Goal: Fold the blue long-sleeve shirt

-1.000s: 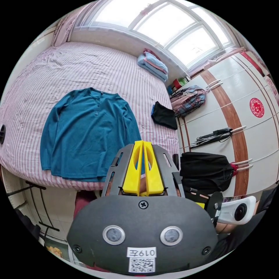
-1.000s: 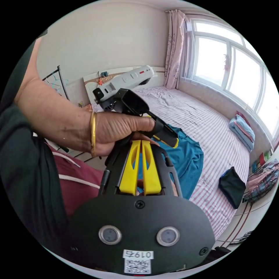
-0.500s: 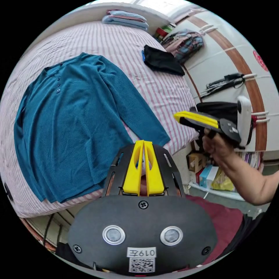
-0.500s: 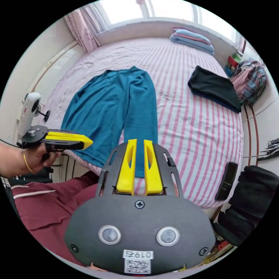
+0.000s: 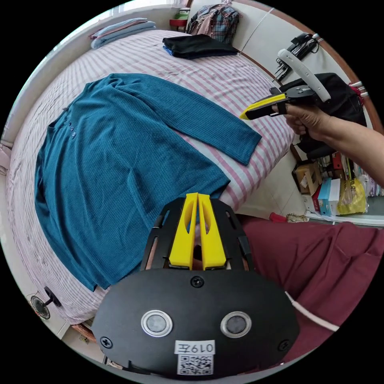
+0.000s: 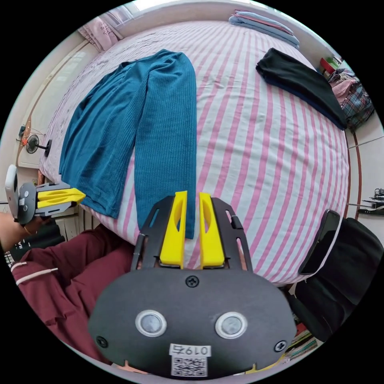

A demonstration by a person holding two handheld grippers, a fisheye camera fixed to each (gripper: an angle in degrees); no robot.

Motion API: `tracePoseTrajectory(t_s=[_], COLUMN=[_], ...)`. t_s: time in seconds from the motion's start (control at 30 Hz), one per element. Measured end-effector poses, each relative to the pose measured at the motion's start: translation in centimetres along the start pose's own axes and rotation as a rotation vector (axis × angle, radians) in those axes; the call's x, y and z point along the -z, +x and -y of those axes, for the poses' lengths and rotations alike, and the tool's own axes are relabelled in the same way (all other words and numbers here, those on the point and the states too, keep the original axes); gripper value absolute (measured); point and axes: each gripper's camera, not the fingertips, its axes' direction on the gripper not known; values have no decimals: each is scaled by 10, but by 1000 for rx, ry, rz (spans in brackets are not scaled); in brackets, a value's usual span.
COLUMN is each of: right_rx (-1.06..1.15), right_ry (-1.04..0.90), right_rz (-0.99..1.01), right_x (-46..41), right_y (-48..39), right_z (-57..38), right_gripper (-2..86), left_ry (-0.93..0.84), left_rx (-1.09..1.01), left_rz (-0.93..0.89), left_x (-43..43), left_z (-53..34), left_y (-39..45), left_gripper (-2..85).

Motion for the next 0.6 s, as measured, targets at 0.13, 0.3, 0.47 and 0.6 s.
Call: tracePoseTrajectory(t_s=[0.13,0.3,0.47,0.6], right_rx=[91,486,705,840], right_ry=[107,70,68,51], right_rz=[35,40,-156,-266], right_x=[22,21,-5,-16], right_y=[-27,-140,-214,-249], right_z=[10,13,-9,-22], right_gripper=[63,91,97,100], left_ry=[-25,-180,-161,-168], left_rx=[-7,171,404,564], left_rz=[135,118,44,34], left_x=[8,6,21,20], left_z=[-21,-72,-122,-156], left_y=[-23,-78,-127,-149], left_gripper=[7,7,12,24])
